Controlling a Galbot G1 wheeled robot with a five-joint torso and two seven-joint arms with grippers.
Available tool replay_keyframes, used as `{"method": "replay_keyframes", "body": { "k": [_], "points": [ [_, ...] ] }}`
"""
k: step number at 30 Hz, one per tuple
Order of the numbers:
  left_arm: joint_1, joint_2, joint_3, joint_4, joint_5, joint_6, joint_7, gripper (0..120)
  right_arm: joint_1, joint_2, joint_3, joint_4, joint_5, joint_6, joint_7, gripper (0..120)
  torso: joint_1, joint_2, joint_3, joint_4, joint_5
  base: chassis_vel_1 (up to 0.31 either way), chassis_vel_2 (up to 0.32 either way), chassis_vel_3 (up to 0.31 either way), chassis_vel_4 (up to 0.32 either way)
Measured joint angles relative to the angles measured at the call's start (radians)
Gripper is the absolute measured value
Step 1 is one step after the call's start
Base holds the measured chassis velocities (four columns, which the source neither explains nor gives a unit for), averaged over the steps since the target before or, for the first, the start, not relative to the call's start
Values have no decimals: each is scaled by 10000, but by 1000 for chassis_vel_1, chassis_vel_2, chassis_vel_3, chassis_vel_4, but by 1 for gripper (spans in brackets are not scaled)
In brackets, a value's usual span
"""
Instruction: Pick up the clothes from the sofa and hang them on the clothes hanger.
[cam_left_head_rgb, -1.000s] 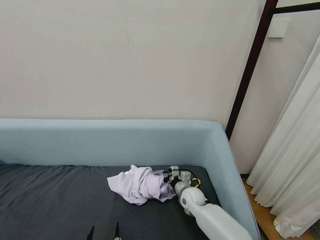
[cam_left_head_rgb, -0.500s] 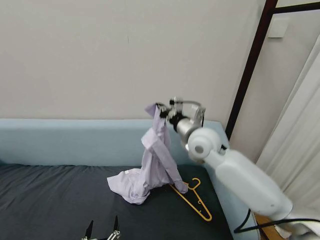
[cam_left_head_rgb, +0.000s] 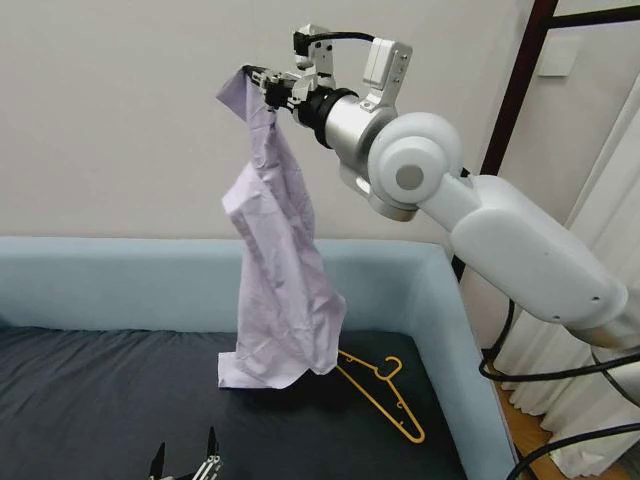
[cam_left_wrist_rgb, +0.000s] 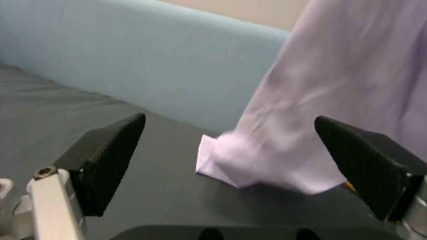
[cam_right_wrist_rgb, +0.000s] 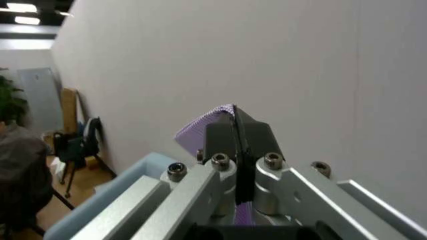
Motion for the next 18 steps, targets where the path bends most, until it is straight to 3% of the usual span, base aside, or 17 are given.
{"method": "replay_keyframes", "body": {
  "k": [2, 3, 5, 6, 7, 11, 12, 14, 18],
  "points": [
    [15, 44, -22, -21, 0, 0, -1, 100, -662, -455, 137, 248, -210, 6, -138, 0, 0, 1, 0, -4, 1, 0, 0, 0, 0],
    [20, 102, -60, -30, 0, 21, 0, 100, -1954, -1097, 403, 594, -654, 26, -331, 0, 0, 0, 0, -8, 5, 0, 0, 0, 0],
    [16, 180, -102, -24, -11, 86, 4, 100, -4202, -1594, 992, 782, -1727, 65, -759, 0, 0, 0, 0, -10, 7, 0, 0, 0, 0],
    [2, 221, -107, 17, -27, 130, 2, 100, -5406, -1641, 1357, 720, -2463, 148, -1061, 0, 0, 0, 0, -8, 6, 0, 0, 0, 0],
    [2, 221, -107, 17, -27, 130, 2, 100, -5406, -1641, 1357, 720, -2463, 148, -1061, 0, 0, 0, 0, -8, 6, 0, 0, 0, 0],
    [-94, 296, 5, 193, -36, 337, -14, 99, -9854, -1025, 2391, -519, -4724, 449, -1994, 0, 0, 0, 1, 2, 6, 0, 0, 0, 0],
    [-94, 296, 5, 193, -36, 337, -14, 99, -9854, -1025, 2391, -519, -4724, 449, -1994, 0, 0, 0, 1, 2, 6, 0, 0, 0, 0],
    [-145, 321, 90, 212, -12, 433, -10, 99, -11208, -832, 2563, -1429, -5481, 631, -2282, 0, -1, 0, 0, -3, -3, 0, 0, 0, 0],
    [-249, 377, 200, 273, 10, 508, -11, 99, -11780, -777, 2649, -2358, -6316, 786, -2381, 0, -1, 0, -1, -1, -6, 0, 0, 0, 0]
  ]
}}
